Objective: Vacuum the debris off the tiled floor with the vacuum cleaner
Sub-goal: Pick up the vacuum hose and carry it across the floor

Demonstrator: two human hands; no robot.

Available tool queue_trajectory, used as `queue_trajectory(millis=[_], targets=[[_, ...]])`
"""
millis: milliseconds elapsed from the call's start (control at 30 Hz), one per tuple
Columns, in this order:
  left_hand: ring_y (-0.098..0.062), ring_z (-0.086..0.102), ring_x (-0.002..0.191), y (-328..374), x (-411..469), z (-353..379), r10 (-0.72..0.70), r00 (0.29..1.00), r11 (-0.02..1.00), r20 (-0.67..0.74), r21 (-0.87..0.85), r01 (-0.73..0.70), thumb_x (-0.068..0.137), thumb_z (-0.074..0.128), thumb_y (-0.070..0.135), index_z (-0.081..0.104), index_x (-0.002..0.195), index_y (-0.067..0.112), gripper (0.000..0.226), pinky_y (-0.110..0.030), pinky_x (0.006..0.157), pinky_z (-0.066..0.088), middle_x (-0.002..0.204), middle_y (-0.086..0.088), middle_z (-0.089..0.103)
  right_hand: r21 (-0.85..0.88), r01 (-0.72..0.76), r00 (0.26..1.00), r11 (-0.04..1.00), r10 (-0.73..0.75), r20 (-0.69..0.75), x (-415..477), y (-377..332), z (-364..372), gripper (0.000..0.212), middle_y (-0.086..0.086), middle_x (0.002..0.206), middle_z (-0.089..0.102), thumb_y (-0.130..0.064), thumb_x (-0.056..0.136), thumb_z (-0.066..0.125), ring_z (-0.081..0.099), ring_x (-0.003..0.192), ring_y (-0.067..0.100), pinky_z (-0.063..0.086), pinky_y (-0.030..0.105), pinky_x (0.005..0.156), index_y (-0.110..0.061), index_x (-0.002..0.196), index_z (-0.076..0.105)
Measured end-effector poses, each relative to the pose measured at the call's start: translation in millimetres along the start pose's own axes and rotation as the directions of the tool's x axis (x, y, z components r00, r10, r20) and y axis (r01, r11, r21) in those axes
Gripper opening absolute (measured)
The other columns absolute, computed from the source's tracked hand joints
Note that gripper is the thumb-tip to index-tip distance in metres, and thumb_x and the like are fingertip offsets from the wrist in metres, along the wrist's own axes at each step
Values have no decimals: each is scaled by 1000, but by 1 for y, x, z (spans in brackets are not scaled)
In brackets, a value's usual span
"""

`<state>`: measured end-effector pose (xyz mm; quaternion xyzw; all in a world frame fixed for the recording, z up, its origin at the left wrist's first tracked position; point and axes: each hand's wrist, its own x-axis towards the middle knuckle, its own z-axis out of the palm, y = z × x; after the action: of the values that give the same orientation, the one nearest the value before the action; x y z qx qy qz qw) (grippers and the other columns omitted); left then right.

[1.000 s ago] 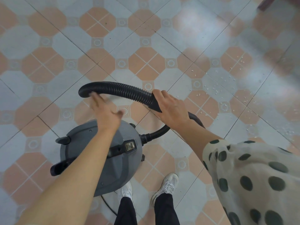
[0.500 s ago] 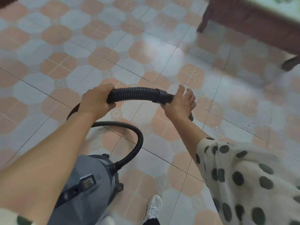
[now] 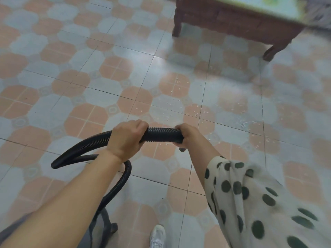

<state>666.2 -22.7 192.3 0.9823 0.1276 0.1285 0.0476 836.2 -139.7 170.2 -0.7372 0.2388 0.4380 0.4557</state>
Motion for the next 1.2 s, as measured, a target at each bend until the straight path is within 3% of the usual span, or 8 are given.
queue_trajectory(millis=[133,233,400,600,700,800,933,1200], targets=[[-23,58,59,-7,-34,32,40,984,996,175,-85,-25,54,82,10,54,98,21,53,-28,58,39,74,5,63,13,105,991,994,-103,-85,24,19,-30,56,20,112,56,-1,64,71,65,84,33,57,37,53,-1,115,49],[-25,58,64,-19,-76,56,-189,942,972,277,-83,219,60,82,14,59,97,23,44,-28,60,34,79,6,66,-21,168,977,986,-169,-133,50,37,-48,87,17,127,49,-12,56,74,64,89,33,54,30,47,-6,135,39],[-29,55,72,-31,-116,77,-527,805,835,272,-12,550,71,70,5,63,90,18,24,-35,63,39,84,-2,63,-16,190,947,982,-187,-262,60,61,-67,77,14,132,35,-10,71,77,60,93,31,55,33,56,-7,136,36],[-34,54,72,-55,-69,66,-440,880,885,177,-82,459,58,61,-11,61,82,14,35,-44,70,41,72,-4,58,329,145,949,933,-38,-312,63,76,-52,65,14,117,58,-18,65,84,65,72,23,57,30,49,1,119,53],[-31,53,66,-64,-39,42,-365,911,901,190,-174,397,61,61,-12,61,80,13,31,-34,64,38,66,-2,57,619,135,965,774,38,-258,52,62,-47,43,12,100,63,-21,83,71,61,77,22,59,34,71,-4,117,53],[-27,50,65,-71,-15,20,-309,905,890,293,-247,384,65,60,-13,55,74,21,35,-28,59,31,61,0,54,866,56,995,498,47,-91,33,35,-47,39,11,112,61,-21,92,59,60,86,27,56,35,68,-11,129,50],[-28,53,69,-88,14,-9,-312,891,872,331,-273,407,65,60,-12,53,77,26,40,-29,60,33,64,3,54,848,117,993,517,-75,-92,5,-14,-52,40,10,102,63,-23,94,63,61,87,26,52,37,64,-11,130,49],[-26,48,77,-53,104,-91,-497,867,776,-36,-466,426,73,57,-12,54,99,13,36,-34,69,38,85,-3,54,746,369,926,554,-288,-244,-132,-147,-93,52,8,117,56,-33,95,64,61,104,27,57,36,85,-9,134,41]])
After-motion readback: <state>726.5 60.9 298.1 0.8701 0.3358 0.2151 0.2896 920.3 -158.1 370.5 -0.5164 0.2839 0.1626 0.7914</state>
